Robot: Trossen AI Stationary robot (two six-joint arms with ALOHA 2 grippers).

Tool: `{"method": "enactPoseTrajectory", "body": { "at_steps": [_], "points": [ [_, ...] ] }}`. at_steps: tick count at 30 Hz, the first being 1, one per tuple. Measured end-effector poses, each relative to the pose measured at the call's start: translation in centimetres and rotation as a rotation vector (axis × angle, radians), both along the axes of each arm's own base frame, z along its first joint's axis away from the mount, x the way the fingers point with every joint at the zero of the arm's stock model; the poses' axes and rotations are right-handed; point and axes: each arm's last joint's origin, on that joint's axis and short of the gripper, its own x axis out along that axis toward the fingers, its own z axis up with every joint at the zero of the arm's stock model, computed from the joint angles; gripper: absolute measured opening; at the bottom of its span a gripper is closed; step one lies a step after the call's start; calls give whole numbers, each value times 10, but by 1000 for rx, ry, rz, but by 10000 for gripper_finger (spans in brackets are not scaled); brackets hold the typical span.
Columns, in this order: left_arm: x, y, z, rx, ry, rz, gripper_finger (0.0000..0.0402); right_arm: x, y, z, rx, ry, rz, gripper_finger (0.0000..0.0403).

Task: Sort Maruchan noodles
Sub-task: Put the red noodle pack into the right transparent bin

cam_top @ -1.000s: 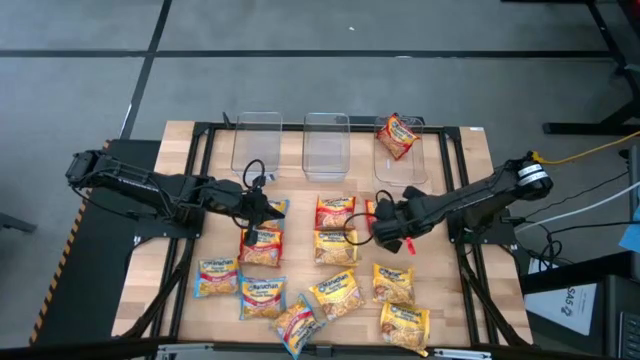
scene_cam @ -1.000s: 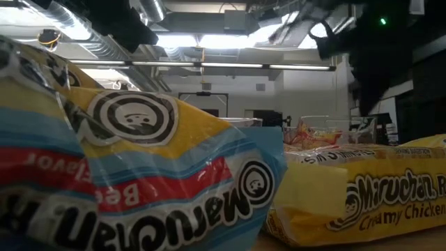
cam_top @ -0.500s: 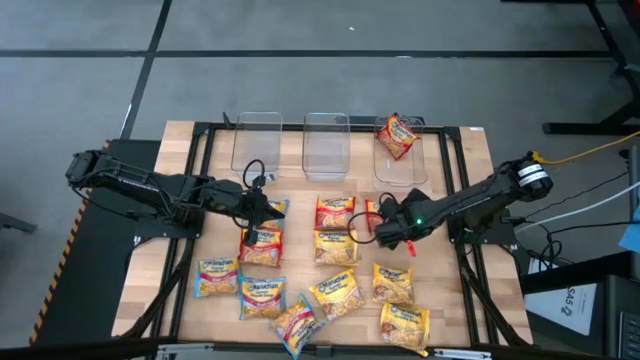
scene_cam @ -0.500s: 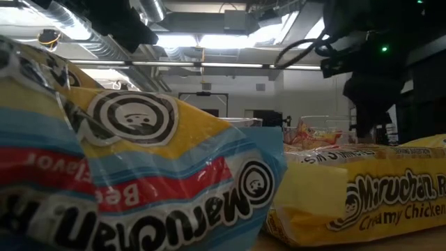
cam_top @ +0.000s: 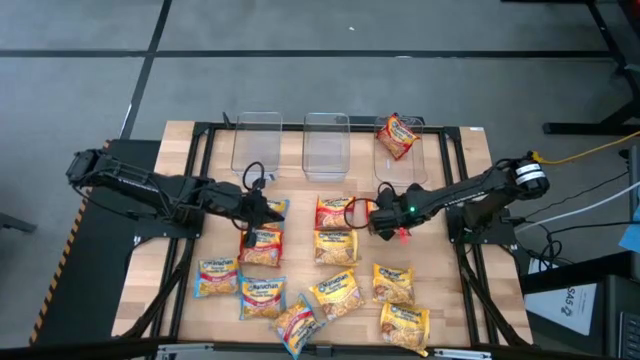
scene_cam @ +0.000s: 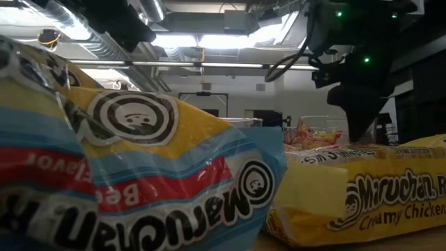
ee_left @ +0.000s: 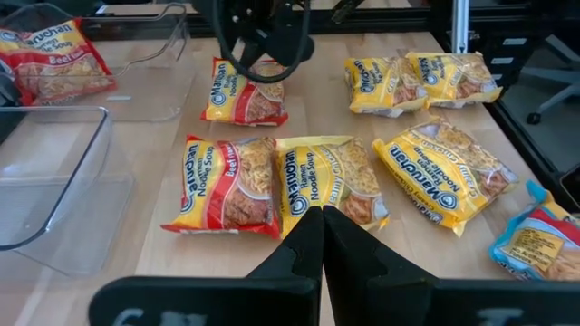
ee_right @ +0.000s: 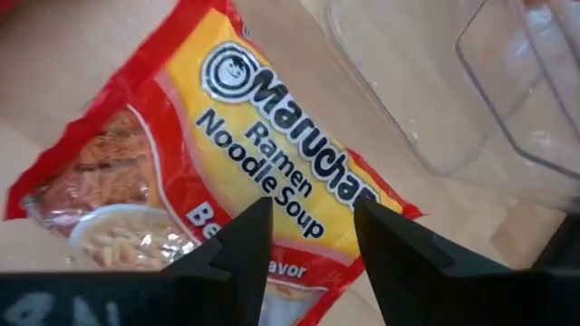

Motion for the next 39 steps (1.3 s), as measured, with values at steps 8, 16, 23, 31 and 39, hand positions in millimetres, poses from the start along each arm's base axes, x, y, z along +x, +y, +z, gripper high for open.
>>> {"method": "enactPoseTrajectory", "body": {
  "at_steps": [8, 16, 23, 31, 39],
  "points": [
    [0, -3, 0, 1, -3, -16, 0, 6, 3, -12, 68, -10, 17, 159],
    [-1, -4, 0, 4, 0, -16, 0, 12, 17, -16, 196, -53, 60, 159],
    [-1, -3, 0, 14, -2, 3, 0, 14, 41, -15, 311, -123, 44, 159],
    [-1, -3, 0, 14, -2, 3, 0, 25, 57, 10, 339, -165, 54, 159],
    [-1, -3, 0, 14, -1, 3, 0, 14, 49, 31, 148, -16, 47, 159]
  ]
}}
